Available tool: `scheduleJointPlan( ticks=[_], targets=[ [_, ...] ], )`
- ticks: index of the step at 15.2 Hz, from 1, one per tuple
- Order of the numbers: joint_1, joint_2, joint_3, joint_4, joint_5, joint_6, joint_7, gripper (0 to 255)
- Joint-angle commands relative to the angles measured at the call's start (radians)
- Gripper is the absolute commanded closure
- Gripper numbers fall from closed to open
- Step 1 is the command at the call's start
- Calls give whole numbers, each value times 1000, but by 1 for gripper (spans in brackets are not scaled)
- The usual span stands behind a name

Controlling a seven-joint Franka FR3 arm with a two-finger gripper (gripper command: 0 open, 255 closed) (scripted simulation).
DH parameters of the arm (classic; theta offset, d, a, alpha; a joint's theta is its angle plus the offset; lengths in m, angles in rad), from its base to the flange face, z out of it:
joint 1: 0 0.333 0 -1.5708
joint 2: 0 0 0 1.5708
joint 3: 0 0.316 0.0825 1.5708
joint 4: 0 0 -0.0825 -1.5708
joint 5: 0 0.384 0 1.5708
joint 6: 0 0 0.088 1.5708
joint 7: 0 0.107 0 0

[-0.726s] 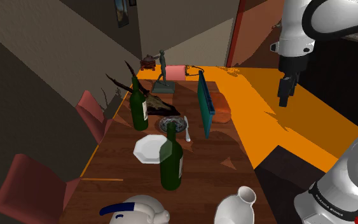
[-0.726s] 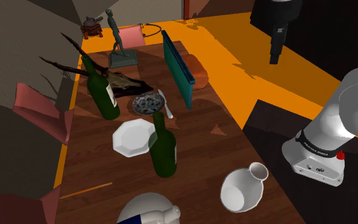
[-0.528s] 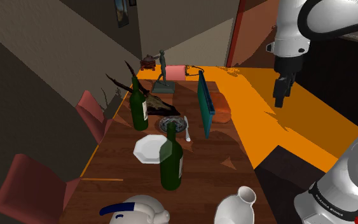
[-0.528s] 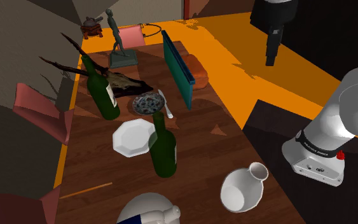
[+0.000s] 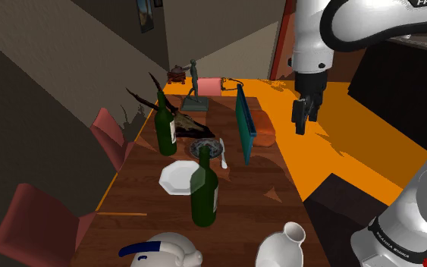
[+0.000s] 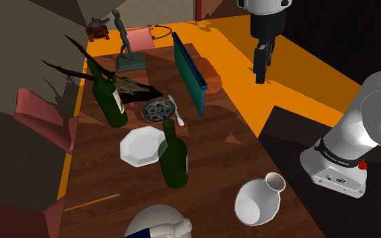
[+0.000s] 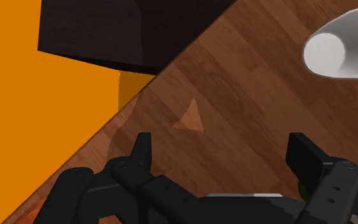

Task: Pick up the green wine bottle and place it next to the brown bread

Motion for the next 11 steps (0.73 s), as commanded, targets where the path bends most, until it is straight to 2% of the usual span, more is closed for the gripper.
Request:
scheduleJointPlan(
  ticks=[1, 6, 11],
  targets=[
    [12, 54, 32, 37, 26, 19, 43, 0],
    [35, 199, 103, 152, 64, 60, 143, 0],
    [58, 357, 167, 294, 74, 89, 246, 0]
  ],
)
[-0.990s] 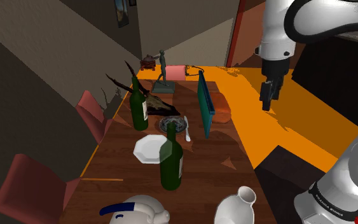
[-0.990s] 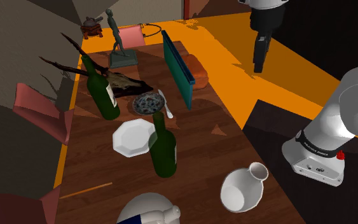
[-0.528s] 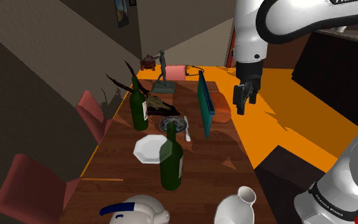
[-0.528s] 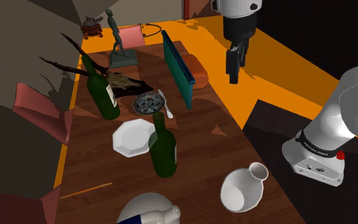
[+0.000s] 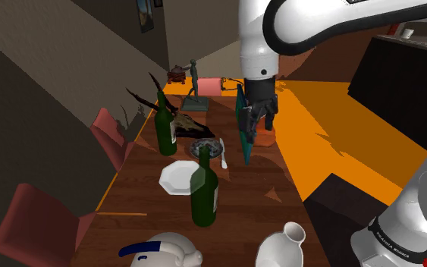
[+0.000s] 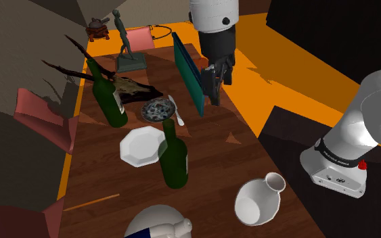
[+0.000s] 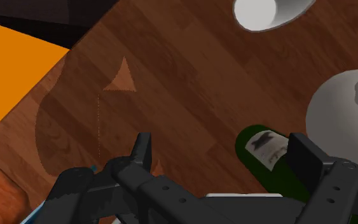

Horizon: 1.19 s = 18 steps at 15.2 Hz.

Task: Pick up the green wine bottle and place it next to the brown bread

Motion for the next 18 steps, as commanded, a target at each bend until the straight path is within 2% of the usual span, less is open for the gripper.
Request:
scheduleJointPlan(
  ticks=[1, 12, 18],
  targets=[
    [8, 68, 22, 64, -3, 9, 41, 0],
    [107, 454, 105, 482, -85, -6, 259, 0],
    [108, 442, 107, 388, -79, 78, 255, 0]
  ],
)
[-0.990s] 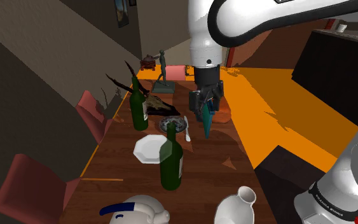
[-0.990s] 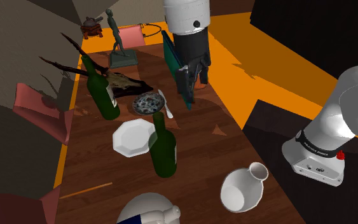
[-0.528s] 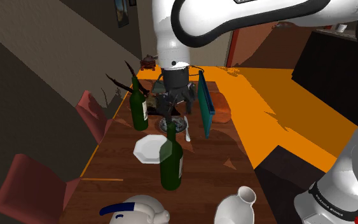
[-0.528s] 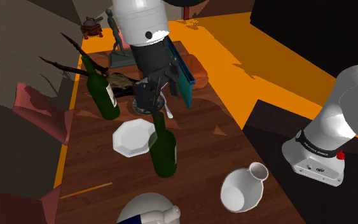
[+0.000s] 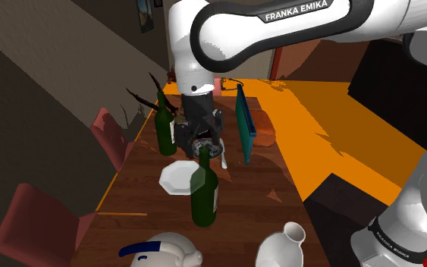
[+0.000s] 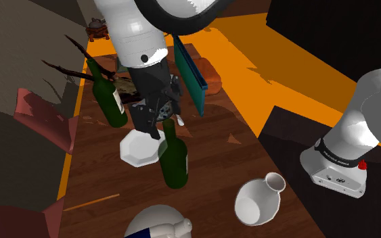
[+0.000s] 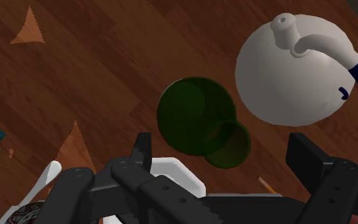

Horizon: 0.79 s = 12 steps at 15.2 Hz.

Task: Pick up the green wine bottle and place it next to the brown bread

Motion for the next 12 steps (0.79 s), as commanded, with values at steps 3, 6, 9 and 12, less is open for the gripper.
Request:
scheduleJointPlan(
  ticks=[3, 6, 9, 12],
  targets=[
    [0, -1, 0, -38, 1, 37, -3, 0],
    [0, -1, 0, -38, 1, 37, -3, 0],
    [0, -1, 0, -38, 1, 37, -3, 0],
    [0, -1, 0, -38, 1, 37, -3, 255]
  ],
)
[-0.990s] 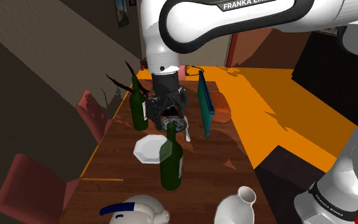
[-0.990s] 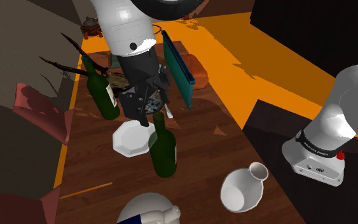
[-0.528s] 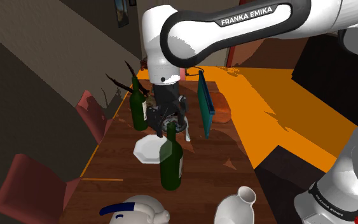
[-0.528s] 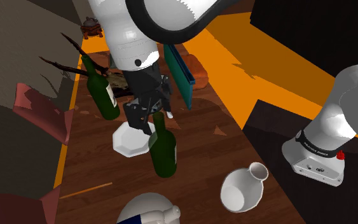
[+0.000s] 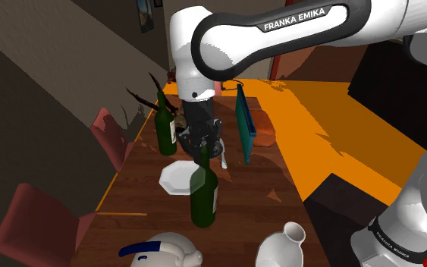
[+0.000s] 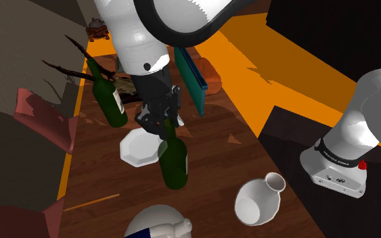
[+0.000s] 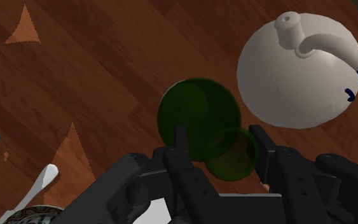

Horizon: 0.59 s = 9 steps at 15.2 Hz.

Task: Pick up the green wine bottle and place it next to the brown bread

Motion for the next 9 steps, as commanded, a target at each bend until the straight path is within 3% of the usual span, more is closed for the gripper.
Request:
scheduleJointPlan(
  ticks=[1, 9],
  targets=[
    [0, 0, 0, 0, 0, 0, 0, 255],
    [0, -4, 1, 21, 1, -25, 2, 255]
  ],
)
